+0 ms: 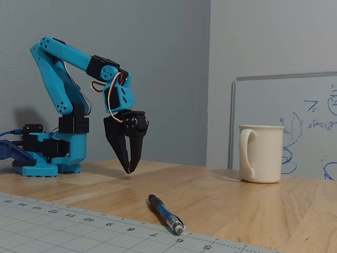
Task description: Touch the pen.
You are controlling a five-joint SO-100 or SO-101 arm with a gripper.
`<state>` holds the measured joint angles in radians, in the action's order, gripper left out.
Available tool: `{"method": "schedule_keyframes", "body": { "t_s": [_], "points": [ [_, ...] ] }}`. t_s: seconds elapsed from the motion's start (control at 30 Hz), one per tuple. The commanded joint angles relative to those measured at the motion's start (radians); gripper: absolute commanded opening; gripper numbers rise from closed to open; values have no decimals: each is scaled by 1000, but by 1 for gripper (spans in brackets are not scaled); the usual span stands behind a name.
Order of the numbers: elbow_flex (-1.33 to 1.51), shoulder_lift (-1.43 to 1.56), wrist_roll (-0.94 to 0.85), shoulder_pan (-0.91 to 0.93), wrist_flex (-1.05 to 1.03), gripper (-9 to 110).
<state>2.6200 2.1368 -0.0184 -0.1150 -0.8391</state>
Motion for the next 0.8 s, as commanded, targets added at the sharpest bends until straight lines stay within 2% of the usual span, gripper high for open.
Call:
{"method": "schedule_keyframes", "body": {
  "t_s": [0.0, 0.77],
  "points": [
    [518, 1216, -2, 87, -333, 1],
    [460, 1218, 3, 89, -304, 1]
  ]
}}
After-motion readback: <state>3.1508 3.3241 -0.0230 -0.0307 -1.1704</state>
